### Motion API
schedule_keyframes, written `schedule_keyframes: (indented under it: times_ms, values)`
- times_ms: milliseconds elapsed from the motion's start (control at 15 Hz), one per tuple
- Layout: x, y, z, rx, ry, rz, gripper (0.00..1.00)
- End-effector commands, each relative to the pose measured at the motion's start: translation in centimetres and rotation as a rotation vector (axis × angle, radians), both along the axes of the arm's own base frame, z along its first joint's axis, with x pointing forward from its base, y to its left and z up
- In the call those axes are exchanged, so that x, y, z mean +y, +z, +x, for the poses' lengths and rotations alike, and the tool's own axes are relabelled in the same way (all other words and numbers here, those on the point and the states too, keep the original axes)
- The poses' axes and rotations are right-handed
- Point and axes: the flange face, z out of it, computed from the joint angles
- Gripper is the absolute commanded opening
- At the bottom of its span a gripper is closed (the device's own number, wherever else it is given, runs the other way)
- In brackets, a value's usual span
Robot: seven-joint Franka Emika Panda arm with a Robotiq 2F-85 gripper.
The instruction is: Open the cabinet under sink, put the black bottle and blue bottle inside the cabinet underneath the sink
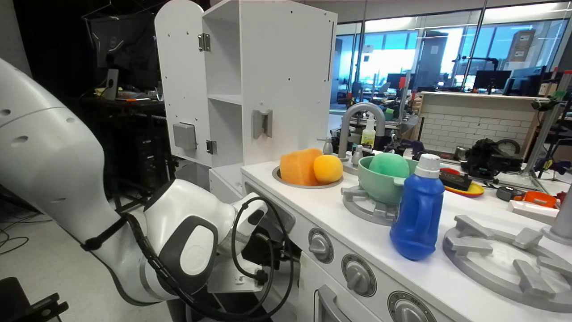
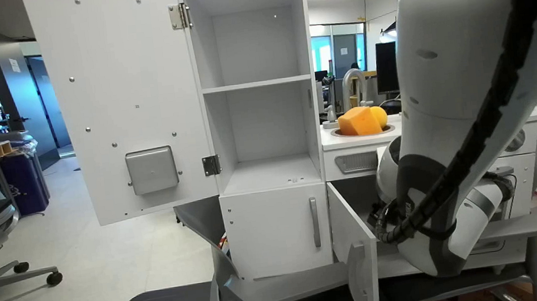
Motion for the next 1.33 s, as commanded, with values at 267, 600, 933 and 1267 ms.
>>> schedule_keyframes:
  times_ms: [267, 600, 933, 1267]
  values:
    - [0.2, 7.0, -6.8, 0.29, 0.143, -0.025, 1.0]
    - [-1.2, 13.6, -8.4, 0.381, 0.171, -0.006, 1.0]
    - [-1.8, 21.1, -8.8, 0.466, 0.196, 0.054, 1.0]
    - [-3.1, 31.6, -7.4, 0.45, 0.103, 0.21, 1.0]
